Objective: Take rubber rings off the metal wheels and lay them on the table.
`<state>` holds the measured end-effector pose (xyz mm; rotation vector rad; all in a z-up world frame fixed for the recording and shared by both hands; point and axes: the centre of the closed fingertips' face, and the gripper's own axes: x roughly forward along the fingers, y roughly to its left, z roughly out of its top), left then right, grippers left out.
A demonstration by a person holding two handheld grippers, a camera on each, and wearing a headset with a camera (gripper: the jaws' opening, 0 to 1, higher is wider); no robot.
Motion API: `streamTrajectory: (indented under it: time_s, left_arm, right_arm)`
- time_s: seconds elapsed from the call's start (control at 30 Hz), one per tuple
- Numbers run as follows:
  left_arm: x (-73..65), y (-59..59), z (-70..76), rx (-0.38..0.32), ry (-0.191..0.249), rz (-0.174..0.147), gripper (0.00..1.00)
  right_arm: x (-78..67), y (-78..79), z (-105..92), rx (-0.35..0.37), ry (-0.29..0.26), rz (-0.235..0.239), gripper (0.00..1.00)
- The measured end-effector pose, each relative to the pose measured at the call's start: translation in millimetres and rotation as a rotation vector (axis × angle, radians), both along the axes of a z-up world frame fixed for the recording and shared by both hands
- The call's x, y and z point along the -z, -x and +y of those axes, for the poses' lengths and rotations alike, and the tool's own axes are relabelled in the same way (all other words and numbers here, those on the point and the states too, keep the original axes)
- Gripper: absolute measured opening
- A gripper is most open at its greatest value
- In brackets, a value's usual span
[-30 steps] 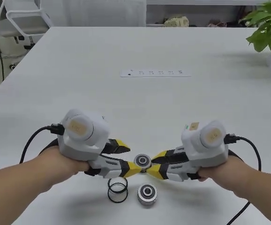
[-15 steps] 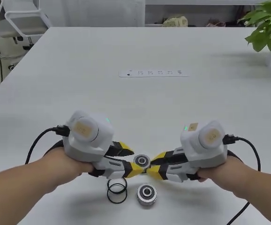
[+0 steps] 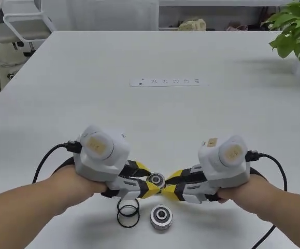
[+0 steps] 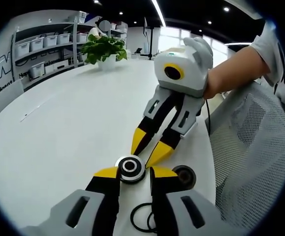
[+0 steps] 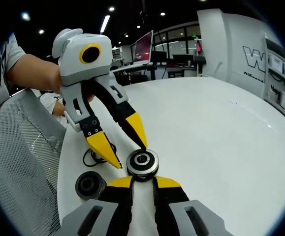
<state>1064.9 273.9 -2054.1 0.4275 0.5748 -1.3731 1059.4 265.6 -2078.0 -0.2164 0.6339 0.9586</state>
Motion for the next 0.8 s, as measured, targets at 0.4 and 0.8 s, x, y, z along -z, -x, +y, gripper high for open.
streamTrajectory:
  time_s: [0.4, 0.8]
  left_arm:
    - [1.4, -1.7, -2.0, -0.004, 0.000, 0.001, 0.16]
    - [3.5, -5.5, -6.1, -0.014, -0.009, -0.046, 0.11]
  right_arm:
    - [0.2, -0.3, -0.2, 0.002, -0.004, 0.000, 0.12]
    - [0.0, -0.9, -0.5, 0.003, -0.009, 0.001, 0.11]
